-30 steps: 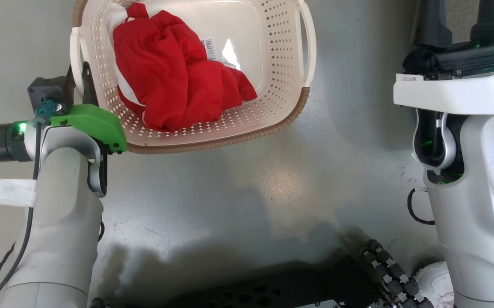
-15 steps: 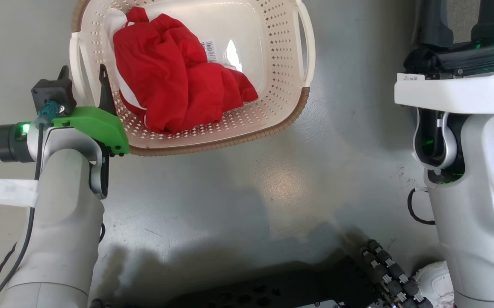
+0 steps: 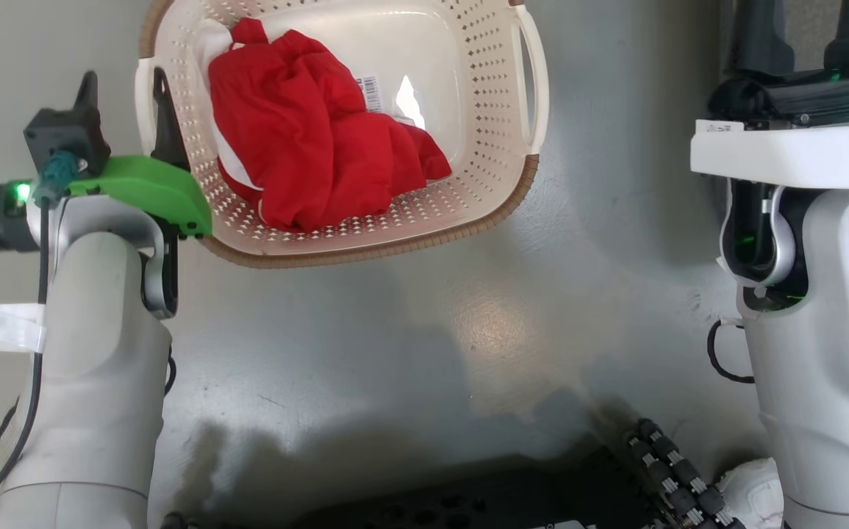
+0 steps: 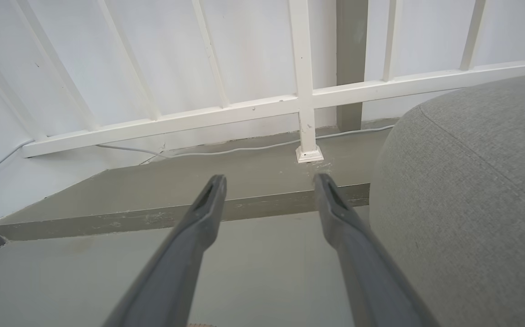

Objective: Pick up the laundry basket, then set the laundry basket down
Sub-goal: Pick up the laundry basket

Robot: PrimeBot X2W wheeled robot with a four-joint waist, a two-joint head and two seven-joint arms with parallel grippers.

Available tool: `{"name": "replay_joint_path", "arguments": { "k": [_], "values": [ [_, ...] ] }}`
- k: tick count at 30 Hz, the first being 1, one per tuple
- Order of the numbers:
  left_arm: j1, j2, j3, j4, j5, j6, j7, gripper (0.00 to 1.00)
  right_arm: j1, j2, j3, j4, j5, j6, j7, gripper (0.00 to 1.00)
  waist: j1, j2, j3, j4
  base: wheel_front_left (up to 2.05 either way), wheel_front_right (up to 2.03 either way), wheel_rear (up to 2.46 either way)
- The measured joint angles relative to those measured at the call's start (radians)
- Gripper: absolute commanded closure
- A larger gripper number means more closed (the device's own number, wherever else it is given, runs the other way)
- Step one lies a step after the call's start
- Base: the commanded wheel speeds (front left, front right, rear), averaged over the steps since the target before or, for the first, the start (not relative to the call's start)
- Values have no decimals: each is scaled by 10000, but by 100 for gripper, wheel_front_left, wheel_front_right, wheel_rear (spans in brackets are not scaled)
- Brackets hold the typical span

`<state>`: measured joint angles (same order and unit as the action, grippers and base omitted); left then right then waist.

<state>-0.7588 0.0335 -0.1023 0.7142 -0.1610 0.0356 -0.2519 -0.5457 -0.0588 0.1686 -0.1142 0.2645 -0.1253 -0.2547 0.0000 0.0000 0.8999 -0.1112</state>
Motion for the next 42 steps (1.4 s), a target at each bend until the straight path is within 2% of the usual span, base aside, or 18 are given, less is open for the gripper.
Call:
{"name": "replay_joint_path", "arguments": {
  "k": [14,25,42],
  "values": [
    [168,-27,75,-2286,107,-104,-13,0,56,2,-2,694,-290,19,0,0,0,0,-809,334,0,0,0],
    [1496,-65,382,-3764,105,-104,-13,0,895,6,-6,1379,-378,207,0,0,0,0,-2080,512,0,0,0],
    [4090,-65,731,-4717,134,-132,-13,0,2388,19,259,2150,-351,341,0,0,0,0,-4449,633,0,0,0]
  ]
}}
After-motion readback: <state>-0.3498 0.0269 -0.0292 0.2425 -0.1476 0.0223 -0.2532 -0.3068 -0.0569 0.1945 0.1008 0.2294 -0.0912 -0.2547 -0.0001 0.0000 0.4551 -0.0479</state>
